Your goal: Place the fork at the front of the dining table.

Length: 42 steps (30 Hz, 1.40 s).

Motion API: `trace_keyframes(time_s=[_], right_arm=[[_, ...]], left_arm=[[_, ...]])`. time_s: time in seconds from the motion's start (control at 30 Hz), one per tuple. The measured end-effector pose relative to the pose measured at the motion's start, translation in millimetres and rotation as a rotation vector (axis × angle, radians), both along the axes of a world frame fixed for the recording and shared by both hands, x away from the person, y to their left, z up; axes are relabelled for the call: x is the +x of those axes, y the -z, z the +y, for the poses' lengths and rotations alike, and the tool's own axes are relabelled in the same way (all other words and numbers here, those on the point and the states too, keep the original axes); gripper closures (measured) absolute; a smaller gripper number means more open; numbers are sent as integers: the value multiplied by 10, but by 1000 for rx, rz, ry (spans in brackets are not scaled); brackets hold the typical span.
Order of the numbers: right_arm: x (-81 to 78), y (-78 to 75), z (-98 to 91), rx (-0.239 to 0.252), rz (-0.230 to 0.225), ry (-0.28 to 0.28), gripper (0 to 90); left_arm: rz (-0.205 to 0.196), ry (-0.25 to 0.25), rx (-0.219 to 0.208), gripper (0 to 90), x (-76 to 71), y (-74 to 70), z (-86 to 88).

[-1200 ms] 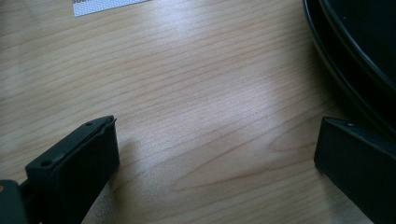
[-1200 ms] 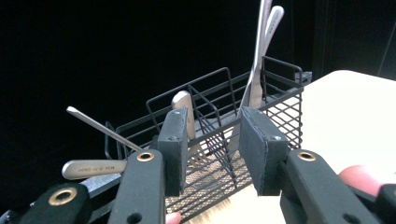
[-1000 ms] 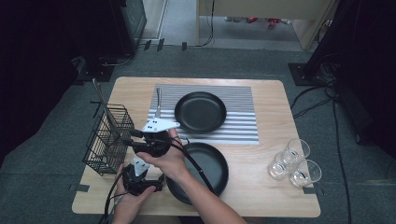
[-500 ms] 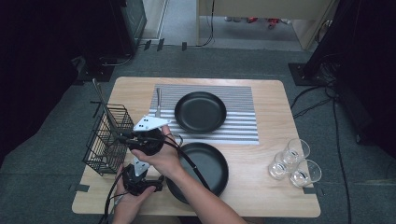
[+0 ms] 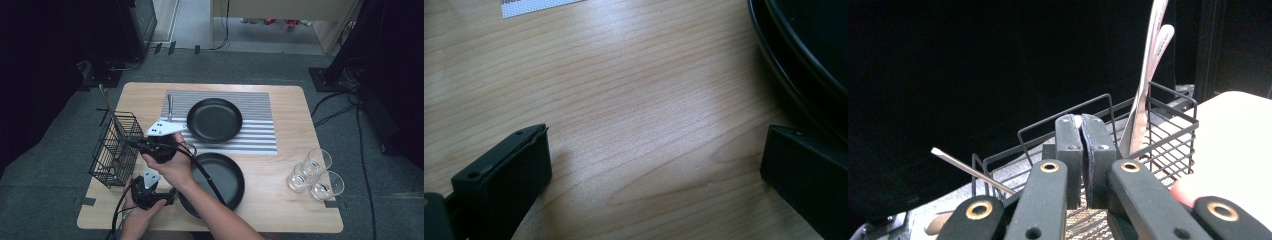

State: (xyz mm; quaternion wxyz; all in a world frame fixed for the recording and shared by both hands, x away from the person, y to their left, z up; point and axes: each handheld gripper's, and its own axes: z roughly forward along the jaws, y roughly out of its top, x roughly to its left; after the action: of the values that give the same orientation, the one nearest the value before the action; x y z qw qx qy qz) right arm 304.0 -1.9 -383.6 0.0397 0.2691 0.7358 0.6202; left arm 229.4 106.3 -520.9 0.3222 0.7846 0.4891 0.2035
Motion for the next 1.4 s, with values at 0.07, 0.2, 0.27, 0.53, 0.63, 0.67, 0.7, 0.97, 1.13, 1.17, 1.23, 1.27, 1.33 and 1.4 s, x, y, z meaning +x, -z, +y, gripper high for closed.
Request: trace_keyframes(time_s=[0.07, 0.2, 0.27, 0.53, 0.63, 0.67, 0.7, 0.97, 1.13, 1.17, 1.23, 1.27, 1.33, 1.4], right_arm=[[-3, -13, -16, 14, -4, 6, 885], [-15, -76, -74, 48, -9, 17, 886], [-16, -89, -89, 57, -8, 17, 886], [-30, -170, -194, 85, -21, 27, 887], [-50, -212, -235, 106, -23, 27, 888], [-50, -212, -235, 106, -23, 27, 888], [-52, -220, -246, 110, -23, 27, 887], [-56, -260, -350, 141, -23, 24, 888], [-63, -289, -429, 161, -23, 22, 888], [-67, -296, -445, 165, -26, 24, 888], [-88, -321, -483, 169, -29, 22, 888], [-88, -321, -483, 169, -29, 22, 888], [-97, -336, -503, 171, -33, 19, 888], [-104, -351, -528, 173, -36, 18, 888]], left_arm=[[0, 0, 0, 0, 0, 0, 0], [1, -1, 0, 0, -1, 0, -1], [2, 0, 1, 0, -1, -1, 0], [1, -1, -1, 0, 0, 1, -2], [1, -1, -1, 0, -1, 0, -2], [1, -1, -1, 0, -1, 0, -2], [1, -1, -1, 0, -1, 0, -2], [1, -1, 0, 0, -1, -1, -1], [1, -2, -2, 0, -1, 0, -2], [0, -3, -4, 0, 0, 1, -4], [0, -4, -4, 0, 2, 1, -5], [0, -4, -4, 0, 2, 1, -5], [-2, -5, -3, 0, 4, 2, -6], [-2, -5, -3, 0, 4, 2, -6]])
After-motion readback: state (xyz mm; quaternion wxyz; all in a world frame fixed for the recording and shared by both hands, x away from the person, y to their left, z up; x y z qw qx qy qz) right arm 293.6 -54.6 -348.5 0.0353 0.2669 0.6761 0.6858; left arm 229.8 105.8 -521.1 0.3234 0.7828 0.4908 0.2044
